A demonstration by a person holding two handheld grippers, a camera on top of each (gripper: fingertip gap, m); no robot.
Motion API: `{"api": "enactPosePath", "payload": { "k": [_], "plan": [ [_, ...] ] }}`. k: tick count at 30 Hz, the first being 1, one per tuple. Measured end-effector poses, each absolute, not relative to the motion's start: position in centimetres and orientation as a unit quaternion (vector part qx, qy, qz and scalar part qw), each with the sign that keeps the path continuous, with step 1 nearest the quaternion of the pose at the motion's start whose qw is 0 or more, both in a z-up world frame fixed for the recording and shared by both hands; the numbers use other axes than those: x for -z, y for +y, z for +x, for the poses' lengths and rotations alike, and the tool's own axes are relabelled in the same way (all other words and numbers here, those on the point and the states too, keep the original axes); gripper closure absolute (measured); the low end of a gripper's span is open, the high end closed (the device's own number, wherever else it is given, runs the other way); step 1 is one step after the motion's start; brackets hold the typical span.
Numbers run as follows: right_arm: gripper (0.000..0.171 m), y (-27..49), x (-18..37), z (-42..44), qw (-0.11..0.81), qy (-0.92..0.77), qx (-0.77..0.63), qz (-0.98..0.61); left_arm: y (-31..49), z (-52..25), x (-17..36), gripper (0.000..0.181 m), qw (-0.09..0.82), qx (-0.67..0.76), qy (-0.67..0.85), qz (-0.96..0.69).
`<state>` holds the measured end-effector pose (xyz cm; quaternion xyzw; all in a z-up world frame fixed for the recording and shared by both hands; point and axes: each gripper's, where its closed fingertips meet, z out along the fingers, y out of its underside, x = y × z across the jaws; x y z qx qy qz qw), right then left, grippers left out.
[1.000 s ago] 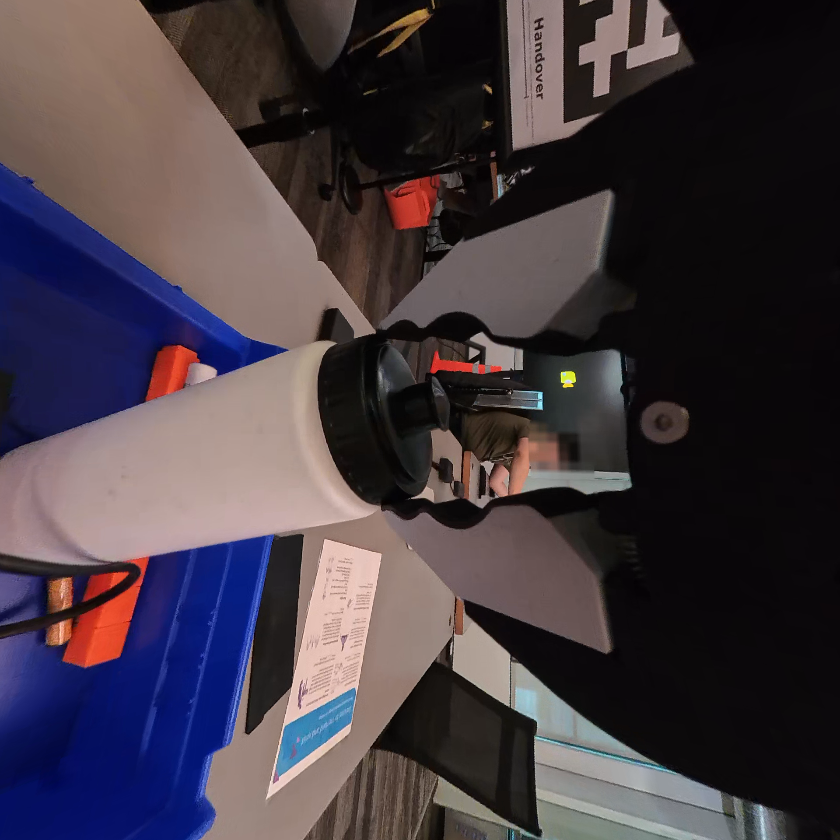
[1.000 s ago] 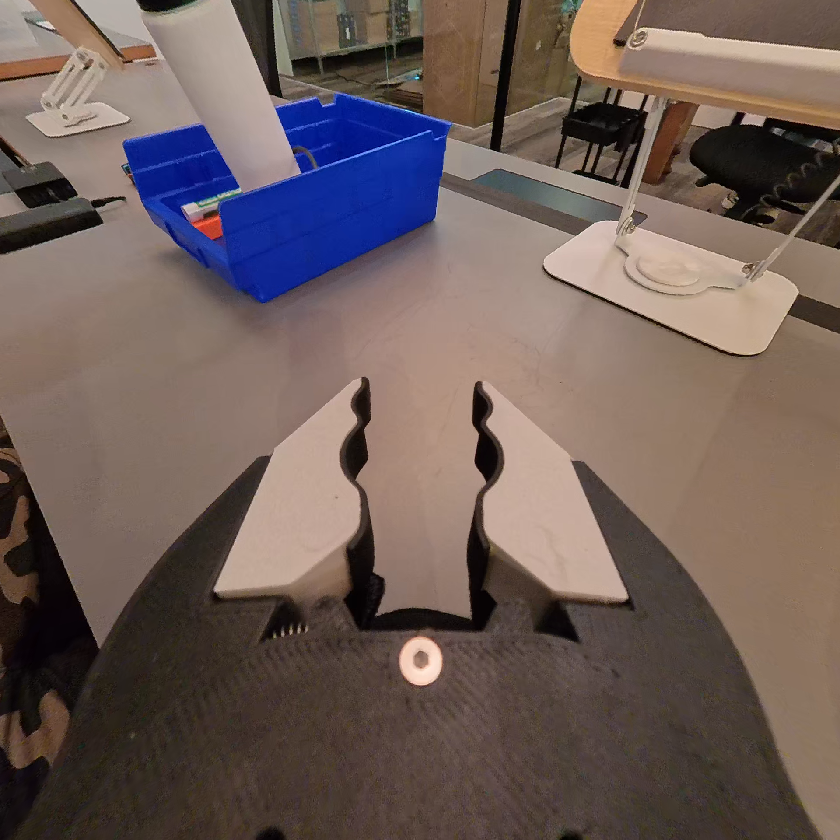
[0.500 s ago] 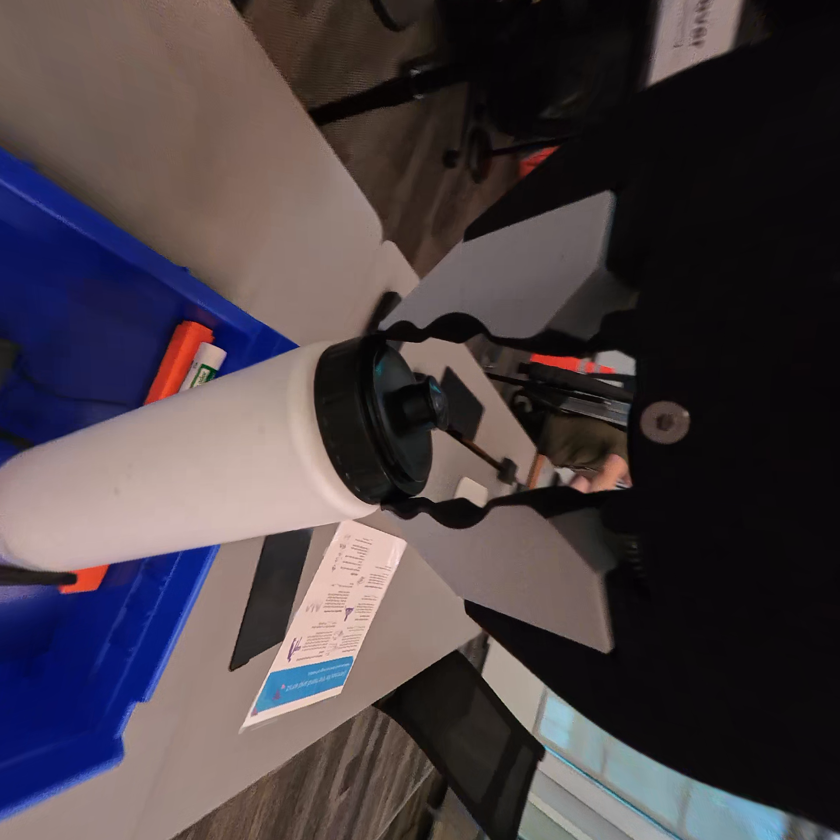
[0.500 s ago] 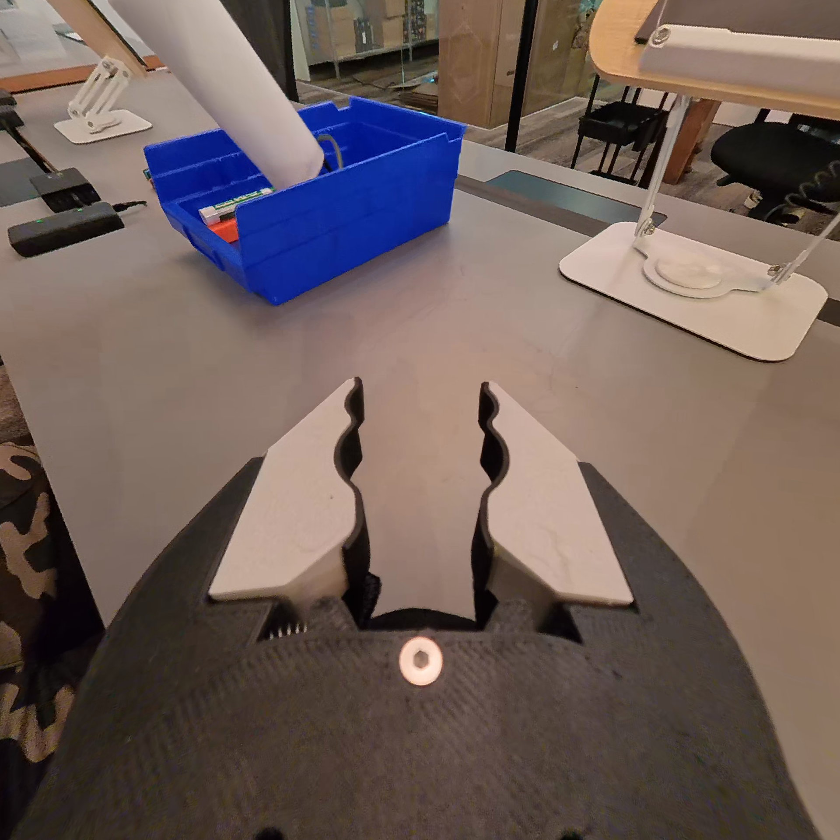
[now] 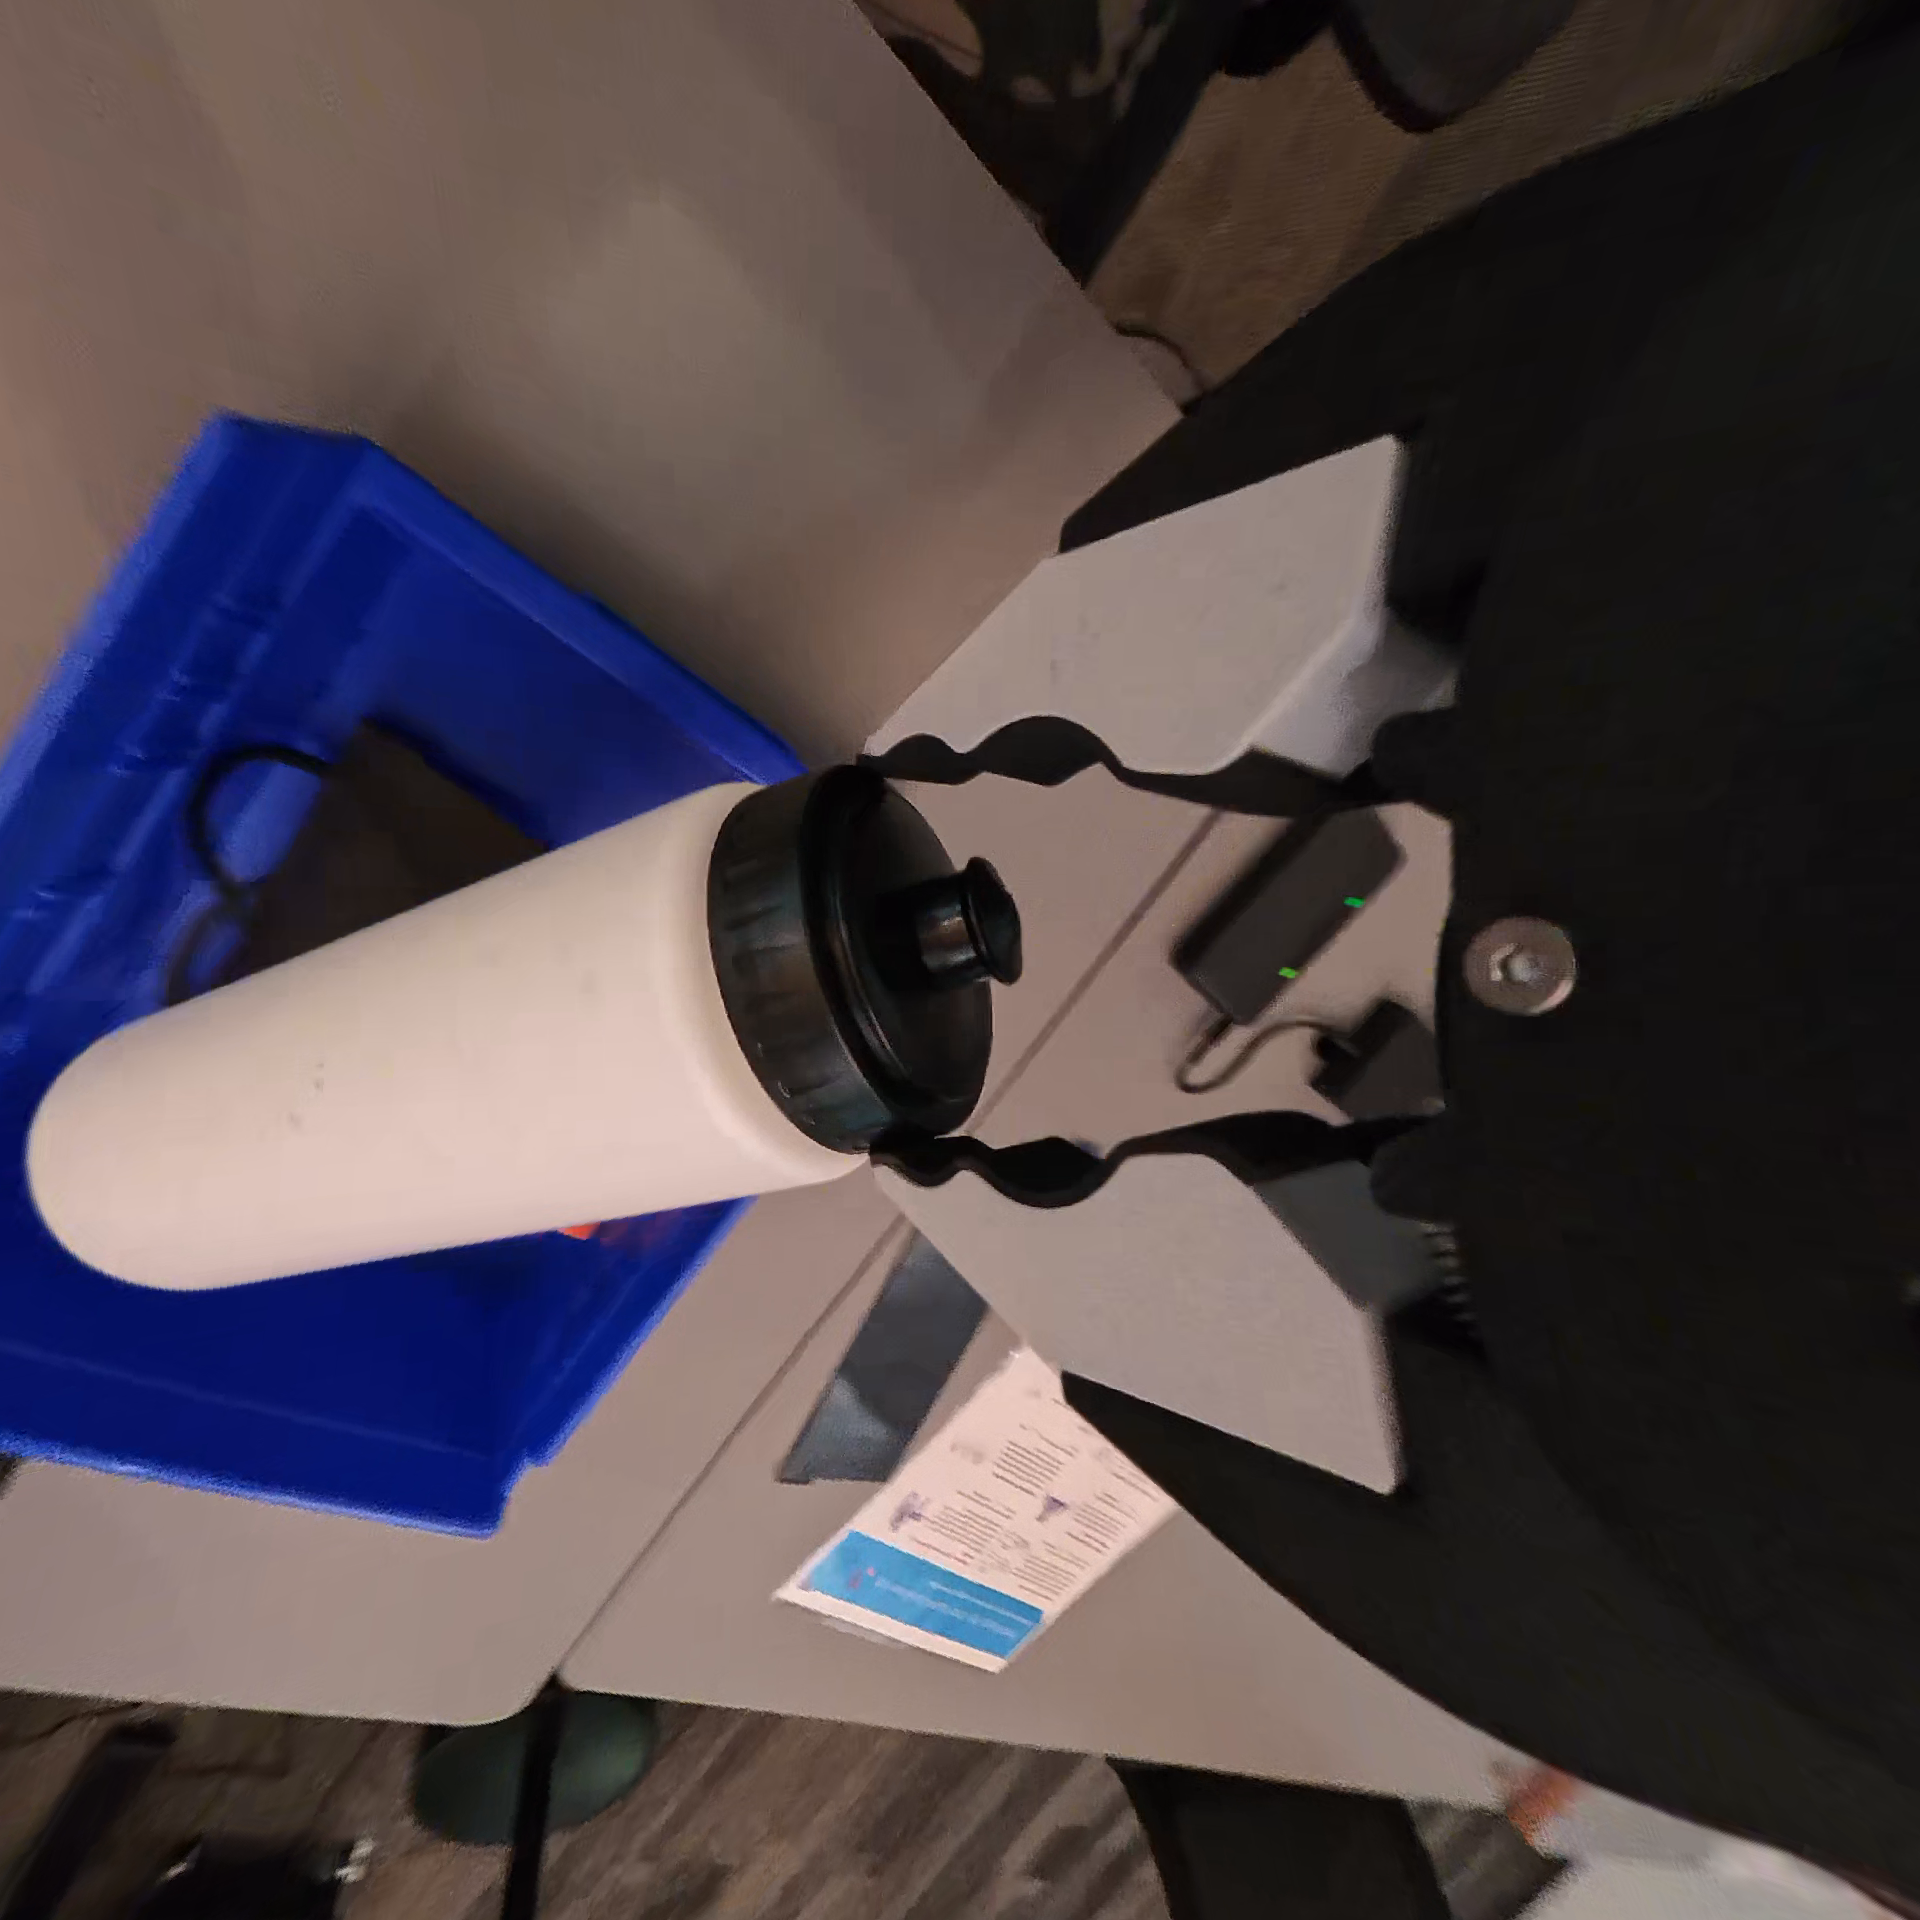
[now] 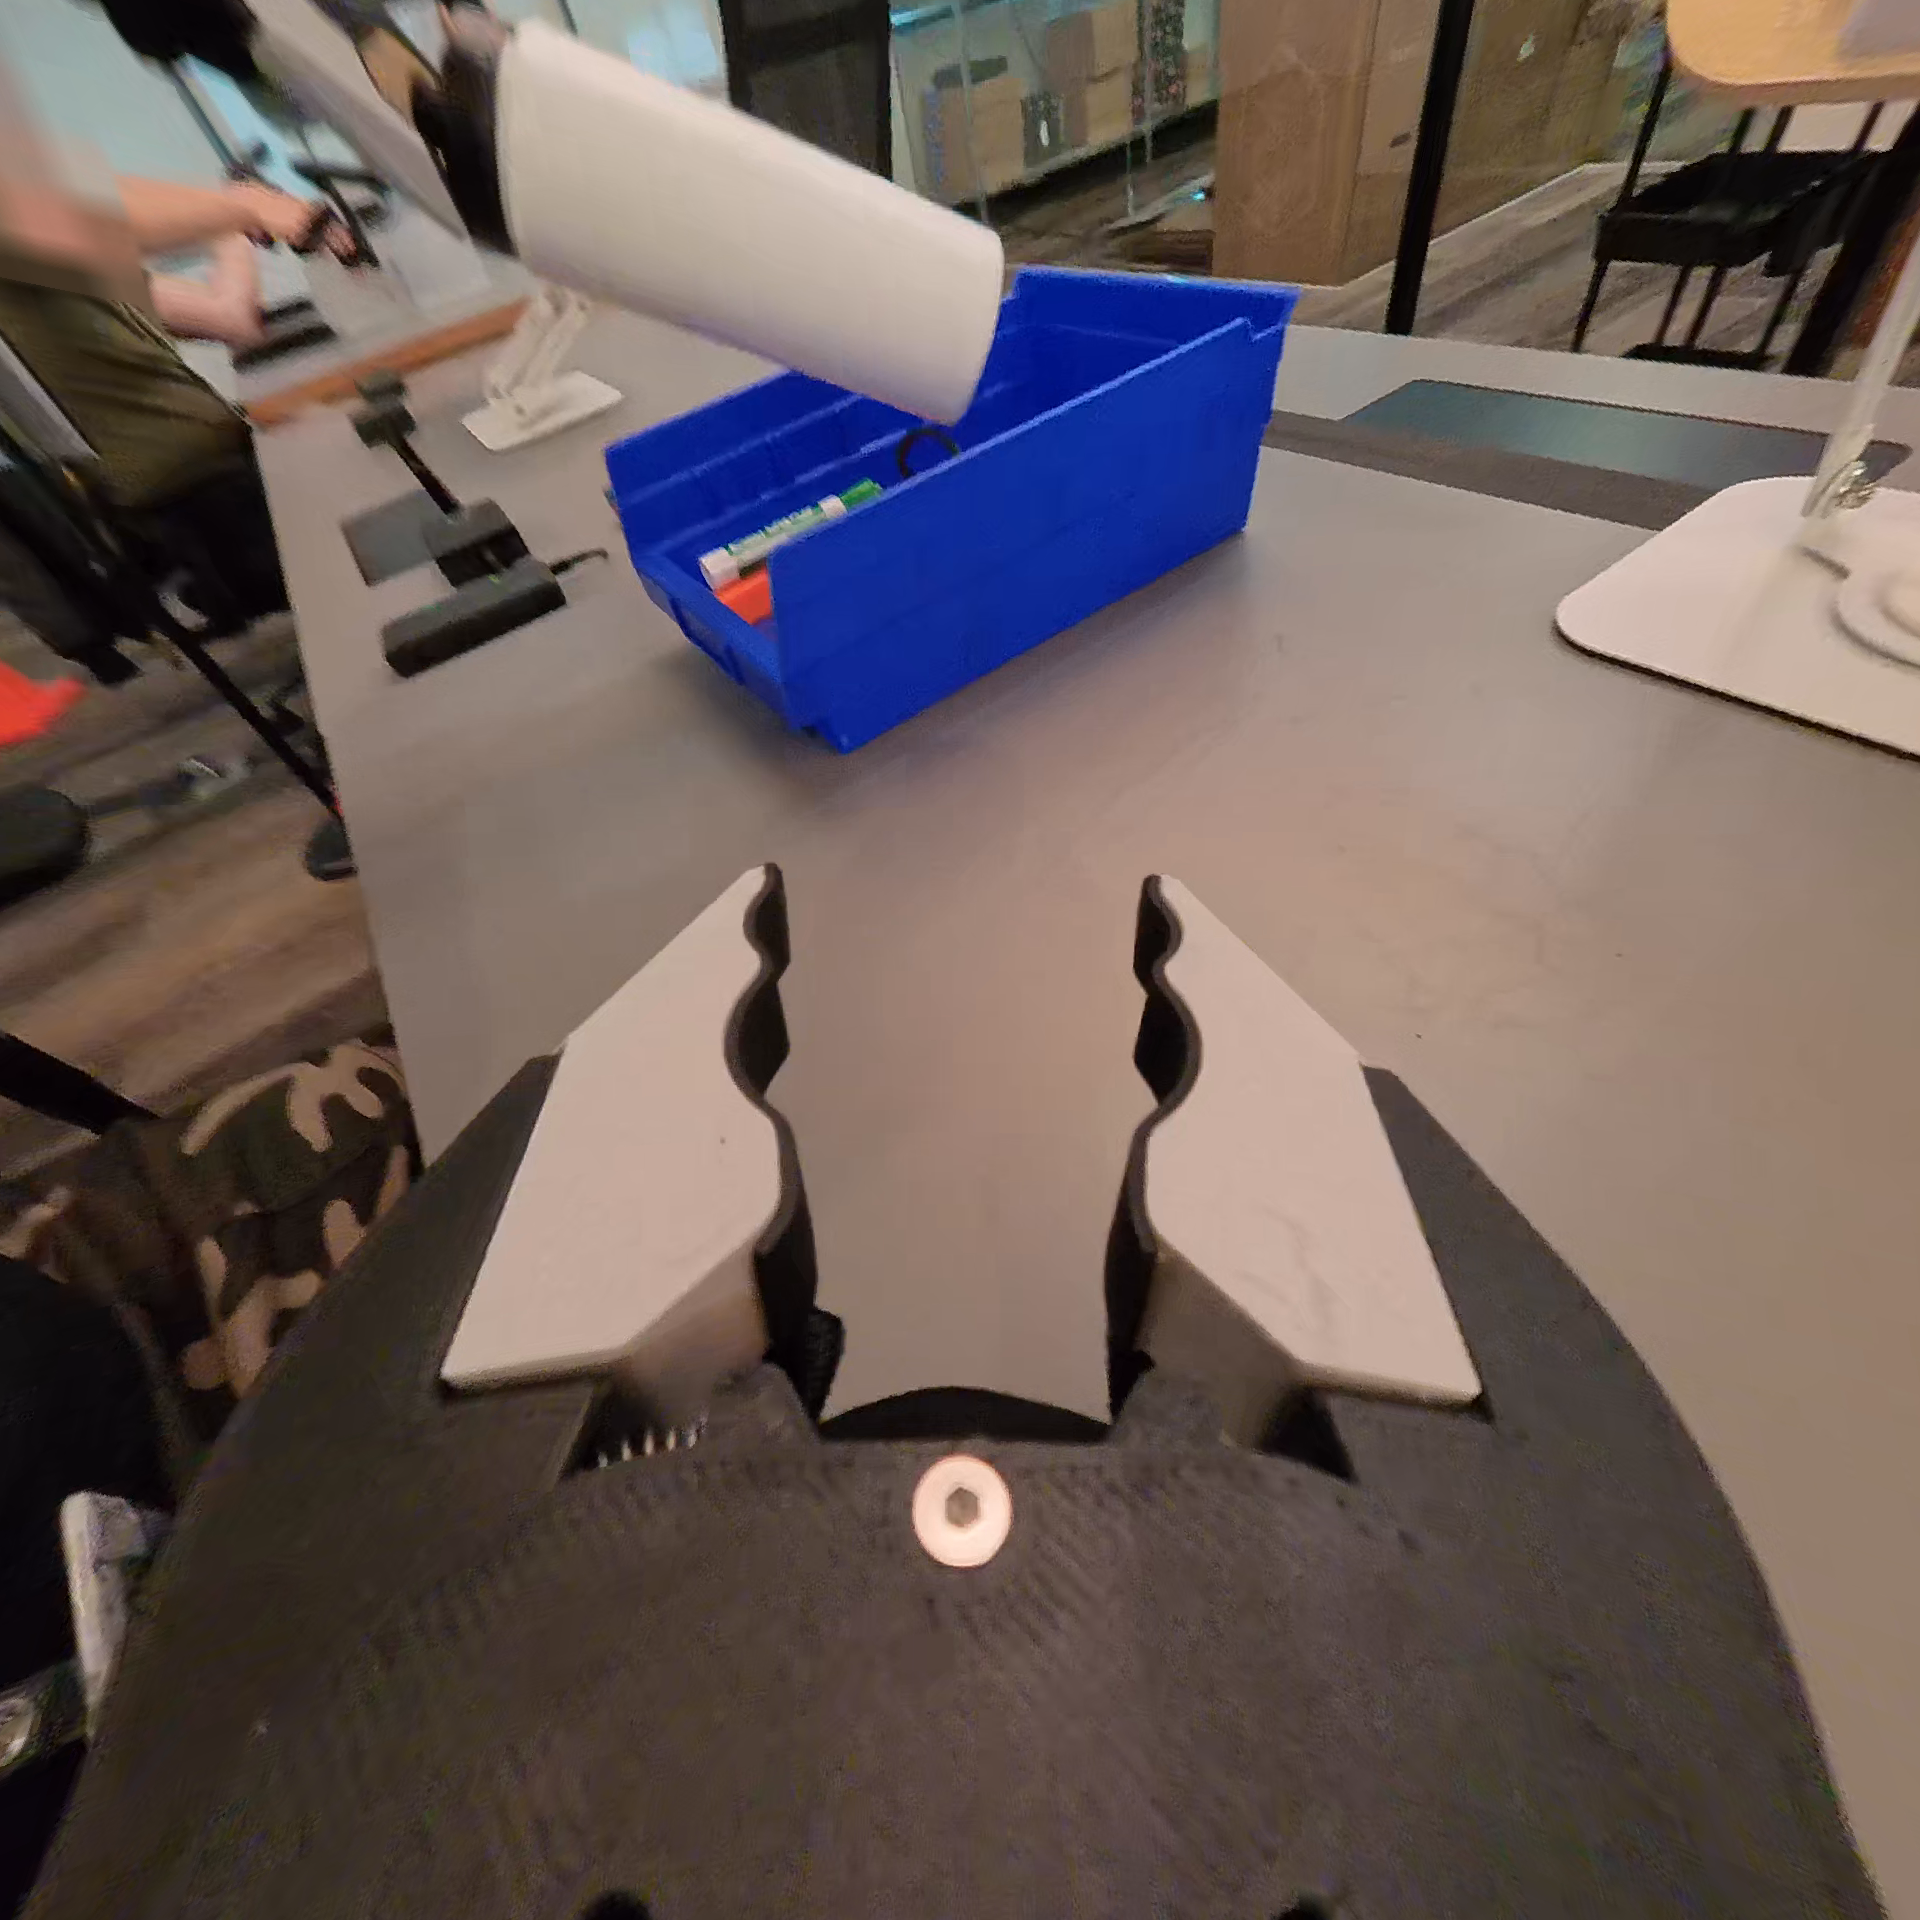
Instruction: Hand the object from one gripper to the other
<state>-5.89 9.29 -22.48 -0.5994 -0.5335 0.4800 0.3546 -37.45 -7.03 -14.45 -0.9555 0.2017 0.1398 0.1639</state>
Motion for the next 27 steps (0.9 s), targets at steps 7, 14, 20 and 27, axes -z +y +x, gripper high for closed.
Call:
{"api": "enactPosePath", "payload": {
  "k": [7,14,20,27],
  "plan": [
    [0.073,10.0,19.8,-9.1,0.304,-0.491,-0.58,-0.575,-4.9,-32.4,14.9,0.114,0.29,-0.025,0.234,-0.928],
    [0.043,12.5,18.9,-14.4,0.184,-0.416,-0.722,-0.522,-1.3,-25.9,15.1,0.114,0.355,0.088,0.302,-0.88],
    [0.042,13.4,19.0,-15.0,0.117,-0.414,-0.768,-0.474,0.7,-21.5,15.9,0.114,0.356,0.157,0.355,-0.85],
    [0.074,12.4,19.2,-13.2,0.097,-0.438,-0.777,-0.44,1.9,-19.2,16.8,0.114,0.35,0.188,0.379,-0.836]
  ]
}}
